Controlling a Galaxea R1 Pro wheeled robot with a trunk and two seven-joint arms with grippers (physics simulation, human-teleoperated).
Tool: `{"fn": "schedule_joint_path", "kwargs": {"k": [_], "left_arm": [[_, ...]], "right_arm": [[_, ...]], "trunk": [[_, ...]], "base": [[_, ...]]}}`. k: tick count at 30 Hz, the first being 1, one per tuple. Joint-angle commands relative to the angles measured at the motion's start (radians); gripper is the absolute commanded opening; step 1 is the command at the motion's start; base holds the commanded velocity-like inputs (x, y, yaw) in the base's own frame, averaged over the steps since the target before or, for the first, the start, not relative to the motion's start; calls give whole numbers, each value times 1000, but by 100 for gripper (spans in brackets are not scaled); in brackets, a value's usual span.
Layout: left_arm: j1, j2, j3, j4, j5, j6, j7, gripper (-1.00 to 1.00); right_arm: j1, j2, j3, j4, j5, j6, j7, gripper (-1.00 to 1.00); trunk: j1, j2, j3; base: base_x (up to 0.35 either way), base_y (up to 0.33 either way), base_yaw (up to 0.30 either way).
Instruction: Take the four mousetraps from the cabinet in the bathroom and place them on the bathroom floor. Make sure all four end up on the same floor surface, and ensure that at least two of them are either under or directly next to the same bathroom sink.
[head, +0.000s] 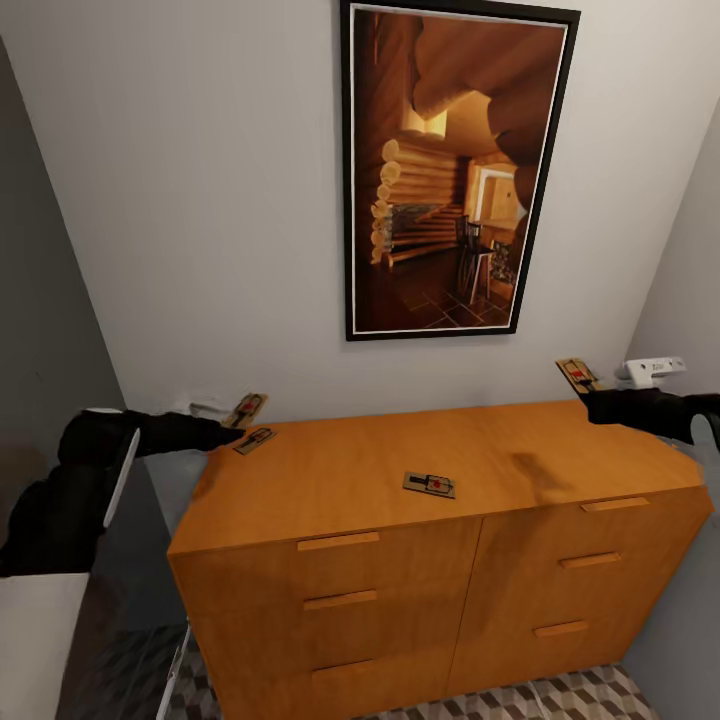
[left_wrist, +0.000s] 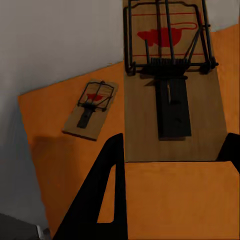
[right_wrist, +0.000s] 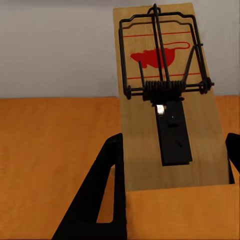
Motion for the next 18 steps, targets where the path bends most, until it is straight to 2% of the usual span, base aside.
{"fn": "schedule_joint_path", "kwargs": {"k": [1, 4, 5, 7, 8, 10, 11, 14, 17, 18], "left_arm": [[-1, -28, 1, -1, -19, 1, 41, -100], [-1, -178, 1, -2, -26, 2, 286, -100], [-1, -202, 0, -2, -27, 2, 317, -100], [-2, -285, 0, -2, -32, 2, 423, -100], [-2, -304, 0, -2, -33, 2, 447, -100], [-3, -366, 0, -1, -34, 3, 541, -100], [-3, -377, 0, -1, -33, 3, 564, -100], [-3, -414, -4, 1, -20, 3, 693, -100], [-3, -415, -4, 1, 9, 0, 759, -100], [-3, -415, -4, 1, 19, -1, 769, -100]], "right_arm": [[-1, 6, 10, -1, -3, 6, -3, -100], [-1, 52, 62, -3, -2, 6, -15, -100], [-1, 60, 66, -3, -2, 6, -18, -100], [-1, 102, 79, -3, -2, 6, -45, -100], [-1, 113, 81, -3, -2, 6, -55, -100], [-1, 167, 91, -3, -2, 6, -116, -100], [-1, 183, 96, -3, -2, 6, -135, -100], [-1, 288, 161, -3, -1, 6, -261, -100], [-1, 346, 205, -2, -2, 6, -359, -100], [-1, 353, 210, -2, -2, 6, -374, -100]], "trunk": [[0, -1, -1], [0, -1, -1], [0, -1, -1], [0, -1, -1], [0, -1, -1], [0, -1, -1], [0, -1, -1], [0, -1, -1], [0, -1, -1], [0, -1, -1]], "base": [[0, 0, 0], [0, 0, 0], [0, 0, 0], [0, 0, 0], [0, 0, 0], [0, 0, 0], [0, 0, 0], [0, 0, 0], [0, 0, 0], [0, 0, 0]]}}
